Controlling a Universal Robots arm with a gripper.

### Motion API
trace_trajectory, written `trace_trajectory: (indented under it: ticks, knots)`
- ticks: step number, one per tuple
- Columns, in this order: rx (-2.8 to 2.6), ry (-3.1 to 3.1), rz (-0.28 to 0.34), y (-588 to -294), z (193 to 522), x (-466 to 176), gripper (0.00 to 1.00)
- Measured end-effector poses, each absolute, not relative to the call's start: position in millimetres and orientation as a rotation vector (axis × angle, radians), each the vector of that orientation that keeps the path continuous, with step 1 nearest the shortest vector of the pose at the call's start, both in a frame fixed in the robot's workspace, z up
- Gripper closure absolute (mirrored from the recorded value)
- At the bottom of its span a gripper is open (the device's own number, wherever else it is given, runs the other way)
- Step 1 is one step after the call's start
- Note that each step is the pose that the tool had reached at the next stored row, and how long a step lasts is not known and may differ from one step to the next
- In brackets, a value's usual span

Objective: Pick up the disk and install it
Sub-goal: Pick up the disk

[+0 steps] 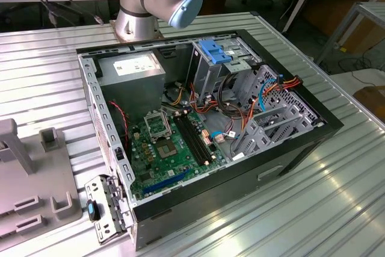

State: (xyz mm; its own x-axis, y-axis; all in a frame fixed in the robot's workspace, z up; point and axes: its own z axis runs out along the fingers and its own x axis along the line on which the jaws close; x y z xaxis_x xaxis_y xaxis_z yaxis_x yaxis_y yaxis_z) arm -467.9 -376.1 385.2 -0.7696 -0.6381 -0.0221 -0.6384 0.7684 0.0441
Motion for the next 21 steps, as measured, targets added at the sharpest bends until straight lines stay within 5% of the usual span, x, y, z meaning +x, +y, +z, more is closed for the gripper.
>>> trace_trajectory:
  ticks: [21]
  knots:
    - [-1.795,2.586,0.077,-376.2,385.0,-468.0,0.89]
